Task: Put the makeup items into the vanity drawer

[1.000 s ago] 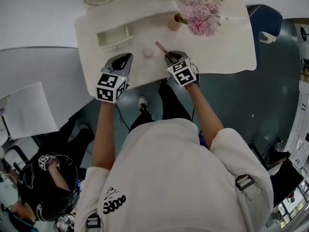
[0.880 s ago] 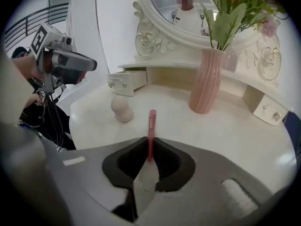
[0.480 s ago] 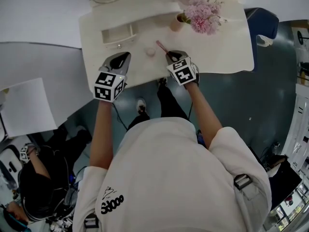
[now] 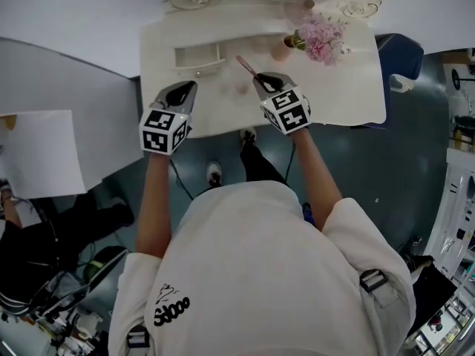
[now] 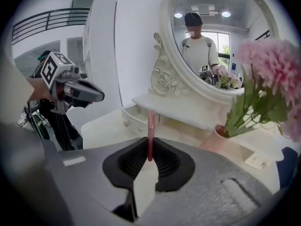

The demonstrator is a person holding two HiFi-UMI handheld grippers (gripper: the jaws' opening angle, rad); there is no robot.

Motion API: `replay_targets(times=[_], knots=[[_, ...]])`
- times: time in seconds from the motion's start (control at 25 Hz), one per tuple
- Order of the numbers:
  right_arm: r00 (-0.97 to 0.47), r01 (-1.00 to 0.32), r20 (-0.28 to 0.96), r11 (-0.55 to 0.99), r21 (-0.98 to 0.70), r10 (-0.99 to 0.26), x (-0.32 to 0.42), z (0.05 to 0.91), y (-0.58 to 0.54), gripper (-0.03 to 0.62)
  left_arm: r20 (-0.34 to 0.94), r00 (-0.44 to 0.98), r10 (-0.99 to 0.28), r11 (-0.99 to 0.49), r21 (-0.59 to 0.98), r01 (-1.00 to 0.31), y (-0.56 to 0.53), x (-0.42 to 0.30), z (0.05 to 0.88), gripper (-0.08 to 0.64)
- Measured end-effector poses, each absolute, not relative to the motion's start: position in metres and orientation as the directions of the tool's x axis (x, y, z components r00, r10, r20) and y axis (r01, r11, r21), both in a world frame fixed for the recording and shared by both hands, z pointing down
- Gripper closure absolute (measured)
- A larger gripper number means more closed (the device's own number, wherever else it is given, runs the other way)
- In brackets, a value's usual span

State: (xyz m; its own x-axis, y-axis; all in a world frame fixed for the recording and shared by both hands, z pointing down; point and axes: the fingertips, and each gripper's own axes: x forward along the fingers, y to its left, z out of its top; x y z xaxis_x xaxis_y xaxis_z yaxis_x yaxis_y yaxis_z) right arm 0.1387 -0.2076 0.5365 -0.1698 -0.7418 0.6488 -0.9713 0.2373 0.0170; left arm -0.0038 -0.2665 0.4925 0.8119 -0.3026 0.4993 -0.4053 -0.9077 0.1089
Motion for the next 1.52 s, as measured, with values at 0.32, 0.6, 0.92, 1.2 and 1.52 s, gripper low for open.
replay_targets(times=[0.32,0.6,0.92,1.2,1.52], knots=[[-0.325,-0.895,0.662,0.446,0.015,-0.675,0.106,0.527,-0.262,0.554,0.500,0.768,-0.400,-0.847,0.118,-0.518,-0.288,-0.021,0.492,0.540],[-0.419,-0.792,0.721,0.610,0.007,-0.552,0.078,0.548,-0.305,0.554,0.512,0.701,-0.497,-0.758,0.138,-0.638,-0.300,-0.048,0.499,0.541],[-0.428,-0.713,0.806,0.701,-0.023,-0.409,0.061,0.577,-0.339,0.552,0.548,0.625,-0.556,-0.673,0.145,-0.725,-0.303,-0.070,0.512,0.541],[-0.392,-0.628,0.839,0.776,0.055,-0.377,0.046,0.590,-0.356,0.551,0.560,0.604,-0.567,-0.641,0.160,-0.751,-0.302,-0.068,0.519,0.540],[-0.399,-0.621,0.842,0.782,0.043,-0.363,0.039,0.599,-0.363,0.549,0.569,0.595,-0.567,-0.635,0.158,-0.756,-0.297,-0.061,0.518,0.541]])
